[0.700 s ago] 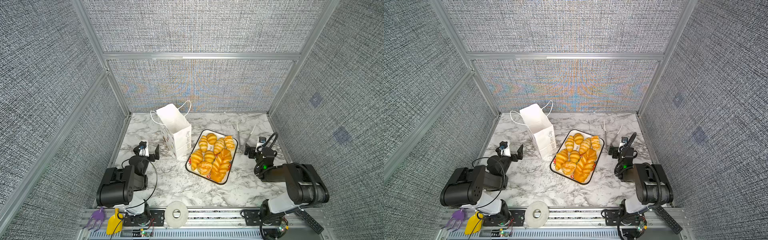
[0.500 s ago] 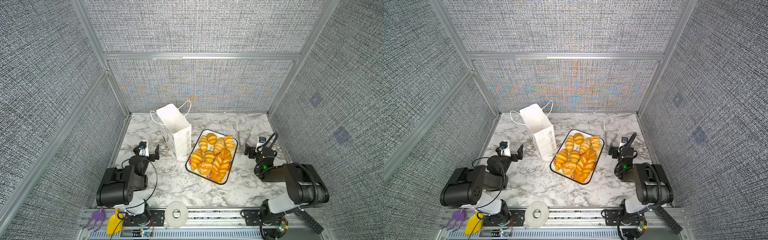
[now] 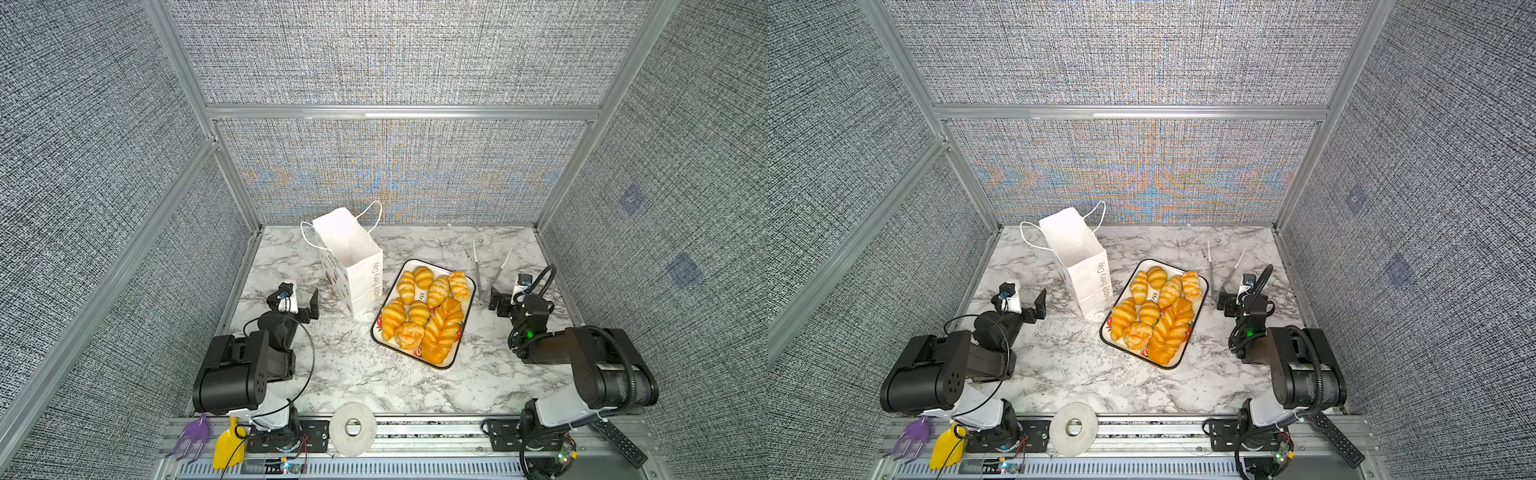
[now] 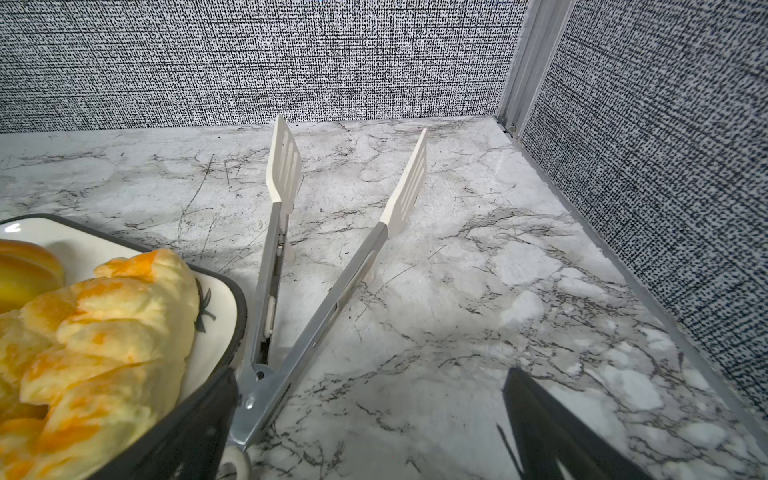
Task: Place the fake bread into the paper bag
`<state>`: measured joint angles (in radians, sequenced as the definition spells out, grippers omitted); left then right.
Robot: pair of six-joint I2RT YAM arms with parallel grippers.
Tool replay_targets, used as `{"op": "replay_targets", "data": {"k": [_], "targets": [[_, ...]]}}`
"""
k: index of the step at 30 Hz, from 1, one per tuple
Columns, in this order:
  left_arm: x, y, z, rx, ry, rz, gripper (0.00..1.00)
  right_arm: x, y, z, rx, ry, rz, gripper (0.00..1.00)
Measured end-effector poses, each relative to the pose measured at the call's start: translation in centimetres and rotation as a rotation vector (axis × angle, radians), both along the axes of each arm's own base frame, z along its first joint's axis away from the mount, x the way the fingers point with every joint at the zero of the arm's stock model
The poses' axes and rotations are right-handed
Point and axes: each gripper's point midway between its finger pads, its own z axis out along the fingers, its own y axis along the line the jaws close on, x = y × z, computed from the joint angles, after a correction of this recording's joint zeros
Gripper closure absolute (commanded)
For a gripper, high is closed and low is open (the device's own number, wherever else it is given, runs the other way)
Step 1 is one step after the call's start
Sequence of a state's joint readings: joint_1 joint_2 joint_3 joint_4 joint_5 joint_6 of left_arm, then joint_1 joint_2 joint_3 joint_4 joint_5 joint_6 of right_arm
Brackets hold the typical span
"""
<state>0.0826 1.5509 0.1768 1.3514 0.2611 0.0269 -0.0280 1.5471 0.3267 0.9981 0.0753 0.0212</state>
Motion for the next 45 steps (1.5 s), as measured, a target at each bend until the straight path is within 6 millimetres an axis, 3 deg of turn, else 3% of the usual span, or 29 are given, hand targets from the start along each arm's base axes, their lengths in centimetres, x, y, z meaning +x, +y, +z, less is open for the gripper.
{"op": "replay_targets", "data": {"k": [19, 24, 27, 30, 35, 38, 45], "targets": [[0.0, 0.0, 0.0, 0.0, 0.0, 0.001, 0.01, 0.0, 0.0, 0.0, -0.001, 0.0, -0.003, 0.01], [-2.0, 0.3, -0.5, 0.002, -0.006, 0.027, 0.01, -0.7, 0.0, -0.4, -0.001, 0.0, -0.002, 0.01], [-3.2, 0.7, 0.5, 0.003, -0.055, 0.059, 0.01, -1.6, -0.1, -0.1, -0.003, -0.011, -0.006, 0.01], [-4.1, 0.6, 2.5, 0.008, -0.129, 0.085, 0.01, -1.9, -0.3, 2.3, -0.009, -0.078, -0.024, 0.01], [-5.8, -1.3, 9.1, 0.0, -0.325, 0.109, 0.01, -0.8, -1.1, 8.2, 0.009, -0.162, -0.083, 0.01], [-6.5, -1.0, 12.0, -0.052, -0.357, 0.169, 0.01, 0.5, -1.9, 11.6, 0.045, -0.155, -0.135, 0.01], [-7.8, -0.5, 13.0, -0.218, -0.29, 0.203, 0.01, 3.0, -4.4, 17.6, 0.185, -0.013, -0.34, 0.01]]}}
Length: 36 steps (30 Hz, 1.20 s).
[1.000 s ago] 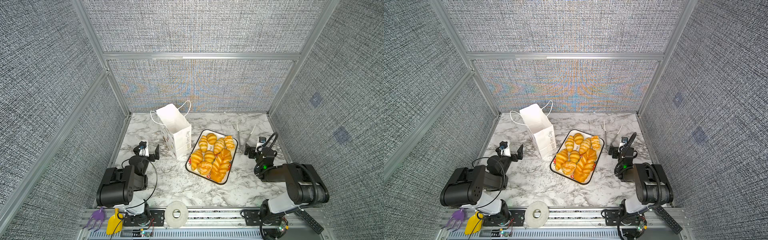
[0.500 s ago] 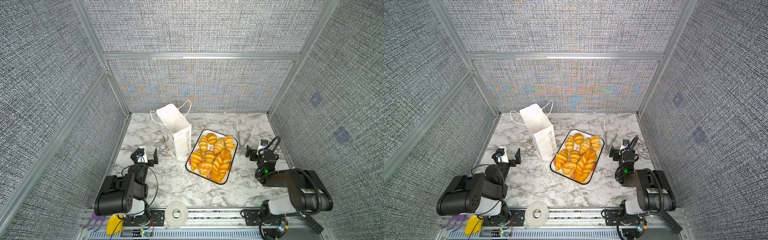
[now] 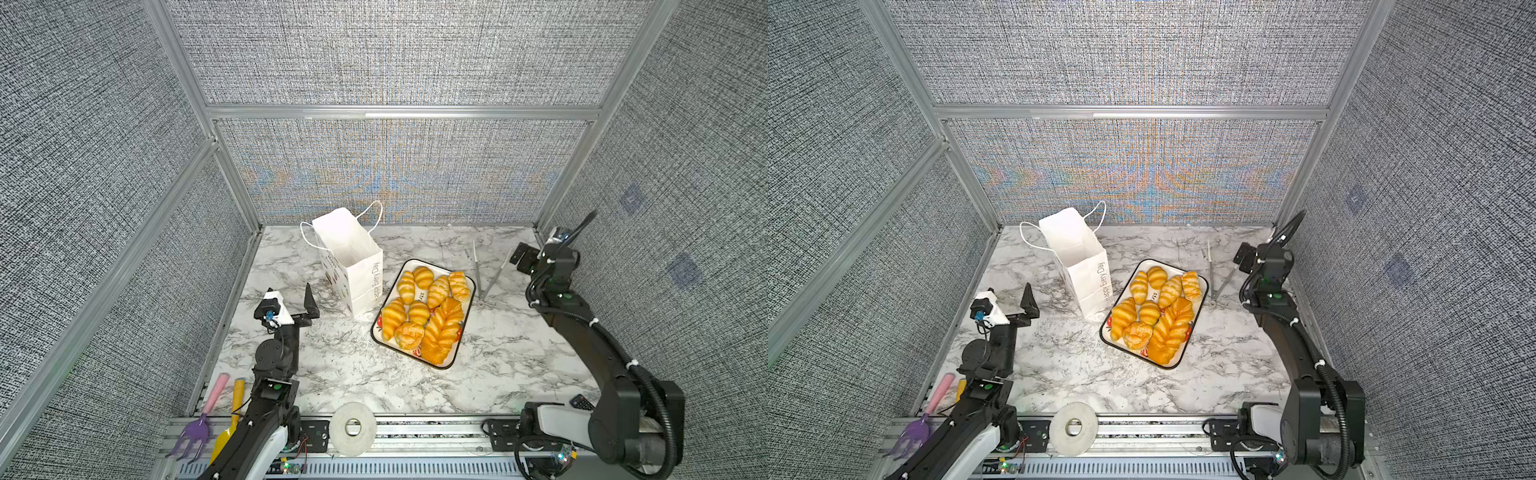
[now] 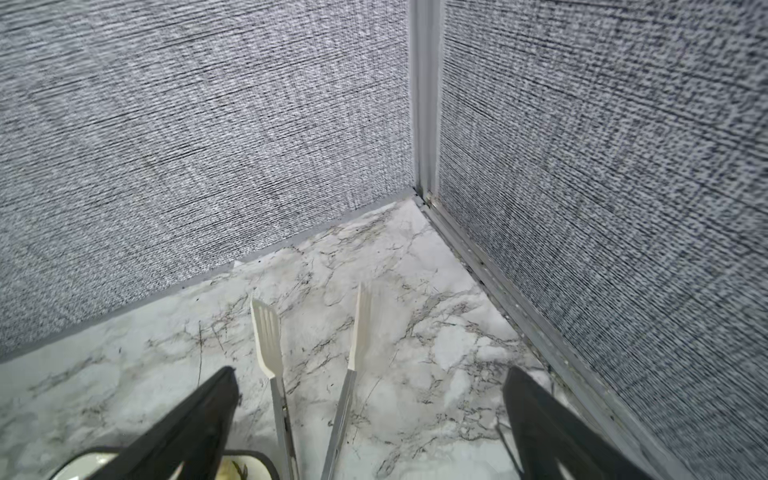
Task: Place the fake bread into the paper bag
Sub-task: 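Raise the left gripper to the bag handle while the right gripper moves toward the tongs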
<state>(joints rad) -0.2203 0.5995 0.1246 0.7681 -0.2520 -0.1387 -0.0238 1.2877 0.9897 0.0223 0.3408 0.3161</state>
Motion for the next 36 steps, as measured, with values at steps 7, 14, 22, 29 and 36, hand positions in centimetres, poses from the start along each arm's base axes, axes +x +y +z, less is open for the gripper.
{"op": "replay_targets", "data": {"k": [7, 14, 22, 29, 36], "targets": [[-0.3, -0.9, 7.0, -0.15, -0.012, -0.089, 0.01, -0.3, -0.6, 4.9, 0.113, 0.079, -0.099, 0.01], [2.8, -3.8, 12.6, -0.169, 0.142, -0.212, 0.01, -1.1, 0.0, 1.1, 0.124, 0.246, -0.079, 0.01], [4.4, -6.8, 14.4, -0.064, 0.228, -0.344, 0.01, -1.5, 2.3, -2.7, 0.137, 0.378, 0.014, 0.01], [7.5, -7.8, 10.6, -0.041, 0.404, -0.376, 0.07, -1.9, 4.1, -3.5, 0.131, 0.407, 0.07, 0.01], [9.5, -7.1, 10.2, -0.08, 0.448, -0.39, 0.4, -2.3, 5.6, -4.8, 0.123, 0.441, 0.109, 0.01]]}}
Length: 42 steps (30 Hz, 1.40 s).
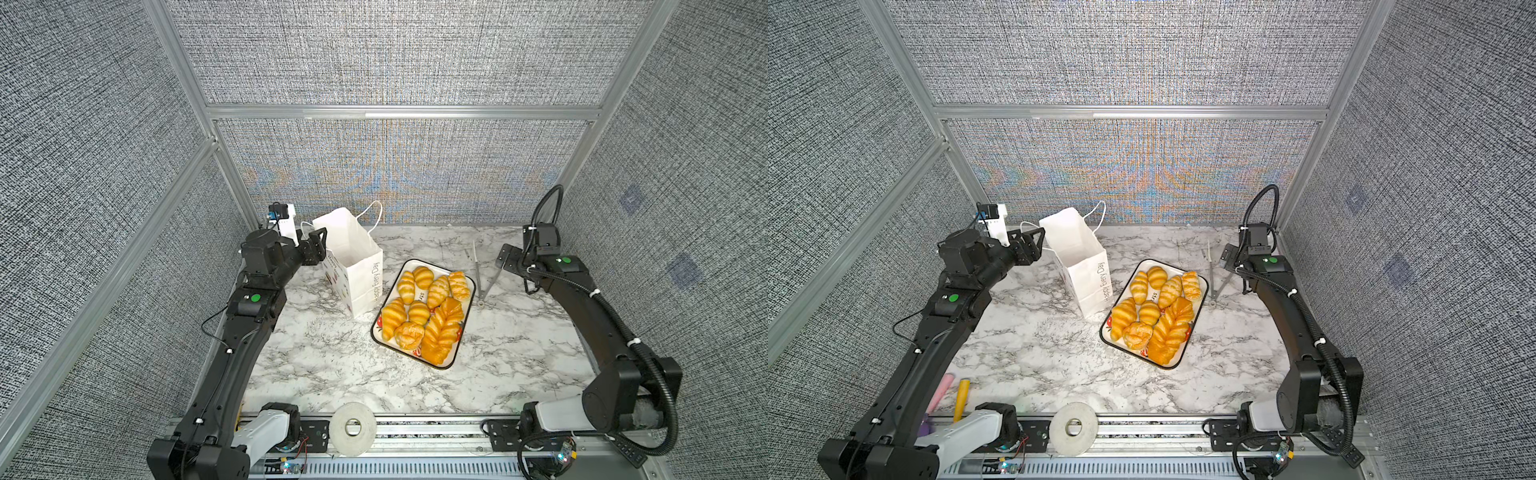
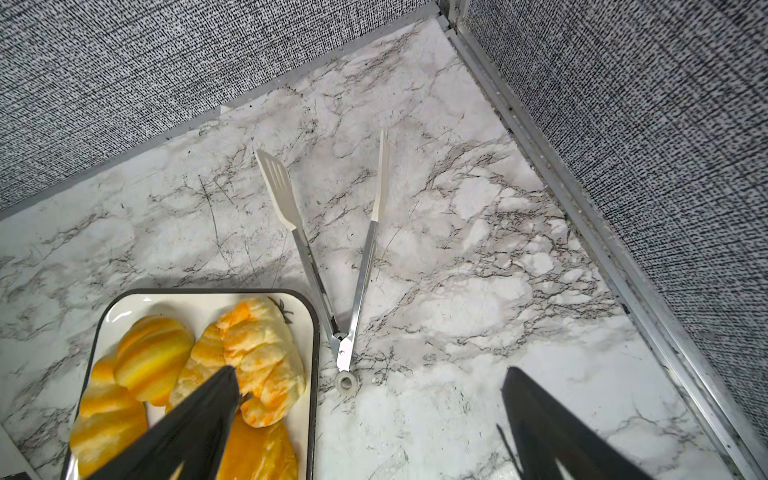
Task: Place the fake bread into the paper bag
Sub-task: 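Raise the left gripper to the bag handle while the right gripper moves toward the tongs, then grasp the bag handle with the left gripper while the right gripper grasps the tongs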
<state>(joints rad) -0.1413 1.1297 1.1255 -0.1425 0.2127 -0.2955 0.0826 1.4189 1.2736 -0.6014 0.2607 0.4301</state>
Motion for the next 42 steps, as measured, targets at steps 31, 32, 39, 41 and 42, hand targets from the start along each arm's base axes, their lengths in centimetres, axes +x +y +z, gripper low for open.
{"op": "replay_targets", "data": {"k": [31, 32, 39, 41, 42], "targets": [[0.5, 2.0, -1.7, -0.18, 0.045, -0.108, 1.0, 0.5, 1.6, -7.7, 0.013, 0.236, 0.037, 0.01], [0.5, 2.0, -1.7, -0.181, 0.042, -0.111, 1.0, 0.7, 1.7, -8.2, 0.019, 0.249, 0.04, 0.01], [0.4, 2.0, -1.8, -0.183, 0.042, -0.115, 1.0, 2.2, 2.7, -11.1, 0.055, 0.32, 0.063, 0.01], [0.4, 2.0, -1.8, -0.184, 0.044, -0.119, 1.0, 2.8, 3.0, -11.8, 0.062, 0.336, 0.069, 0.01], [0.4, 2.0, -1.8, -0.185, 0.044, -0.12, 1.0, 3.2, 3.0, -12.2, 0.062, 0.343, 0.069, 0.01]]}}
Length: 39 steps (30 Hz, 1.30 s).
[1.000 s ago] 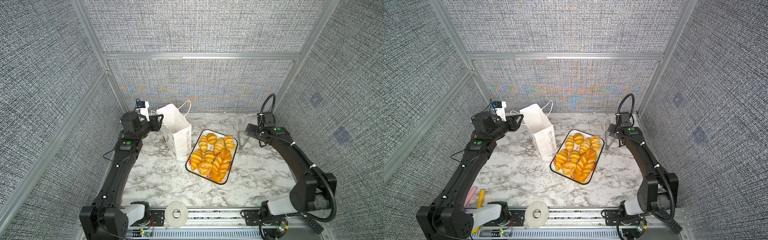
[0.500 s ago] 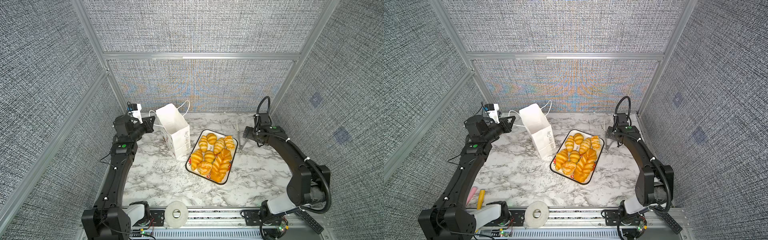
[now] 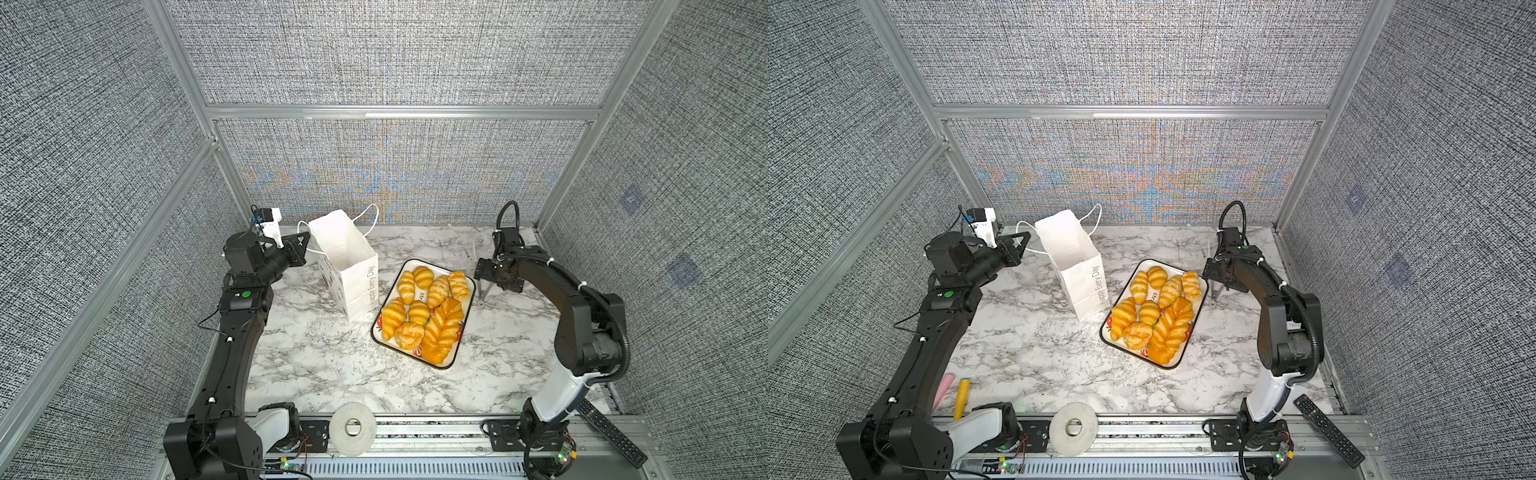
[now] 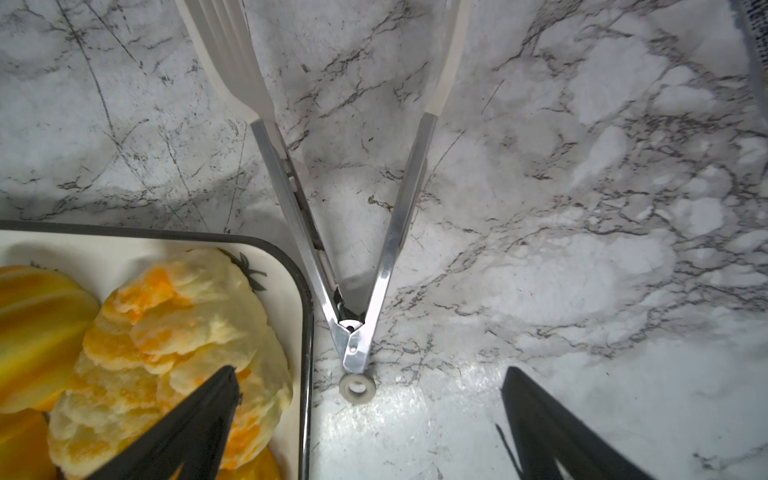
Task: Place the fake bread into the paper bag
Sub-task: 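Grasp the bag handle with the left gripper while the right gripper grasps the tongs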
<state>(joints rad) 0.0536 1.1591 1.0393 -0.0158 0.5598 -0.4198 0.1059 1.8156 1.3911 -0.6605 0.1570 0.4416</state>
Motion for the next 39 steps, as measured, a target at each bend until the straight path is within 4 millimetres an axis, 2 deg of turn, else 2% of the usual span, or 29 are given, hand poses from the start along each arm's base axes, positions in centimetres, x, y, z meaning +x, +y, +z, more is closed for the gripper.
{"op": "replay_targets", "data": {"k": [7, 12, 21, 29, 39], "targets": [[-0.7, 0.2, 0.6, 0.023, -0.03, 0.009, 1.0, 2.3, 0.3, -2.6, -0.006, 0.057, 0.011, 0.01], [-0.7, 0.3, 0.5, 0.037, -0.037, 0.014, 1.0, 3.3, 0.0, -3.6, -0.026, 0.086, 0.015, 0.01], [-0.7, 0.3, 0.2, 0.044, -0.035, 0.012, 1.0, 3.7, -1.2, -5.9, -0.043, 0.148, 0.002, 0.01], [-0.7, 0.2, 0.5, 0.043, -0.048, 0.004, 1.0, 4.2, -1.1, -6.7, -0.042, 0.152, 0.002, 0.03], [-0.7, 0.1, 0.3, 0.042, -0.049, 0.002, 1.0, 4.6, -0.6, -7.0, -0.012, 0.138, 0.015, 0.16]]}}
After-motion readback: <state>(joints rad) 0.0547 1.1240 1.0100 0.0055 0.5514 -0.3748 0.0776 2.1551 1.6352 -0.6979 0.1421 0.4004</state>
